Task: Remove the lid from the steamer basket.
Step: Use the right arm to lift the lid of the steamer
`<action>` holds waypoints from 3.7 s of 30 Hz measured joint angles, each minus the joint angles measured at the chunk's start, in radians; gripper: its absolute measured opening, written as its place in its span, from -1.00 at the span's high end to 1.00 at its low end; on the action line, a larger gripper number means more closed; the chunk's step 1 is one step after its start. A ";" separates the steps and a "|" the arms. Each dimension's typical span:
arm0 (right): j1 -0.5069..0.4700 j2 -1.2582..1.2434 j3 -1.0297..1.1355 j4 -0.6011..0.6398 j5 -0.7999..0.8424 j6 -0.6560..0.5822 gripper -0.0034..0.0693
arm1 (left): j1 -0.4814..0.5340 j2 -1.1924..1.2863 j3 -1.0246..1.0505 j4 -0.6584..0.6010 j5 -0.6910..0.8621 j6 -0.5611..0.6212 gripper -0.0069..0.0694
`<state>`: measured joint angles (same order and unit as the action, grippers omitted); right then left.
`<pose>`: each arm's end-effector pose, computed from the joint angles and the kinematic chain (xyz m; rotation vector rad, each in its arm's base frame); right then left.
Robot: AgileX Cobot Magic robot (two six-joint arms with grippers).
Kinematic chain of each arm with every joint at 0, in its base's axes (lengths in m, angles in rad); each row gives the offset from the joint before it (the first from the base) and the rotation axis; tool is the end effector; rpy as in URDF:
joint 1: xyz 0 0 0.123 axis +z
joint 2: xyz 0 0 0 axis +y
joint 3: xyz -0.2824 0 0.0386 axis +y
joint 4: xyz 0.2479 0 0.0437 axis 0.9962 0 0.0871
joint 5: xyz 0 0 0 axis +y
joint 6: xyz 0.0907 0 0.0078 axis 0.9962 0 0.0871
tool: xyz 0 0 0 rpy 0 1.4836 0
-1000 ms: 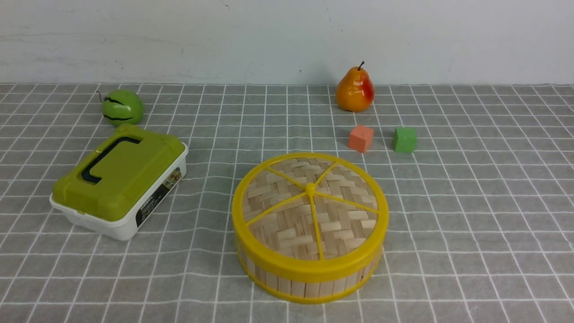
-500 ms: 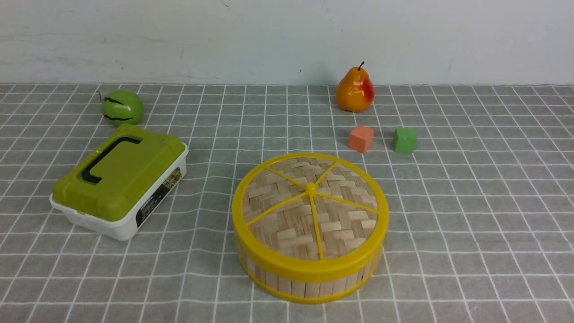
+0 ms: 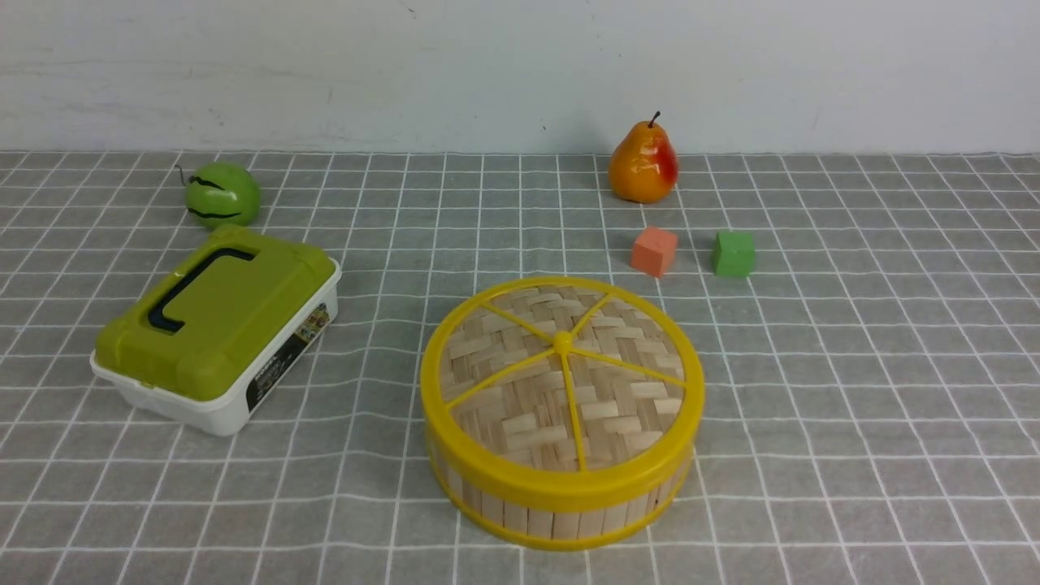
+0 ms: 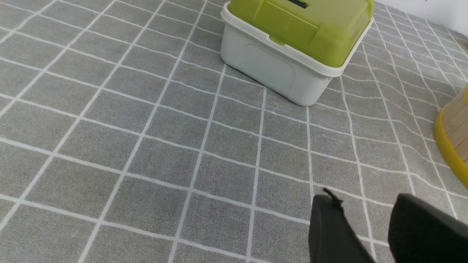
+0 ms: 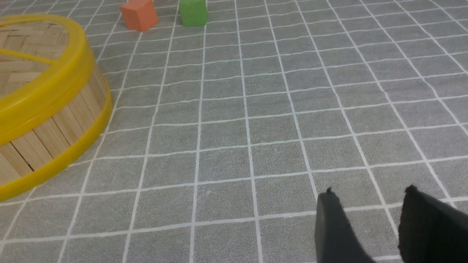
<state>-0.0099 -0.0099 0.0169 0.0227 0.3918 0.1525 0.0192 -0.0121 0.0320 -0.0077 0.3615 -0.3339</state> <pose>0.0520 0.0003 0.1727 0.1666 1.8767 0.1203 0.0530 0.0008 0.1704 -0.3334 1.8411 -0.2250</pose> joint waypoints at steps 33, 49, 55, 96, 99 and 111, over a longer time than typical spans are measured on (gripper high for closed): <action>0.000 0.320 -0.560 0.376 0.146 -0.185 0.85 | 0.000 0.000 0.000 0.000 0.000 0.000 0.19; 0.210 1.165 -1.382 0.275 0.857 -0.582 0.93 | 0.000 0.000 0.000 0.000 0.000 0.000 0.19; 0.441 1.404 -1.515 0.065 0.859 -0.485 0.92 | 0.000 0.000 0.000 0.000 0.000 0.000 0.19; 0.616 2.157 -2.024 0.067 0.800 -0.320 0.24 | 0.000 0.000 0.000 0.000 0.000 0.000 0.19; 0.616 2.157 -2.024 0.059 0.796 -0.319 0.46 | 0.000 0.000 0.000 0.000 0.000 0.000 0.19; 0.617 2.125 -2.092 0.045 0.844 -0.318 0.69 | 0.000 0.000 0.000 0.000 0.000 0.000 0.19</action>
<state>0.6070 2.1148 -2.0748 0.0679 1.2356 -0.1655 0.0192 -0.0121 0.0320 -0.0077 0.3615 -0.3339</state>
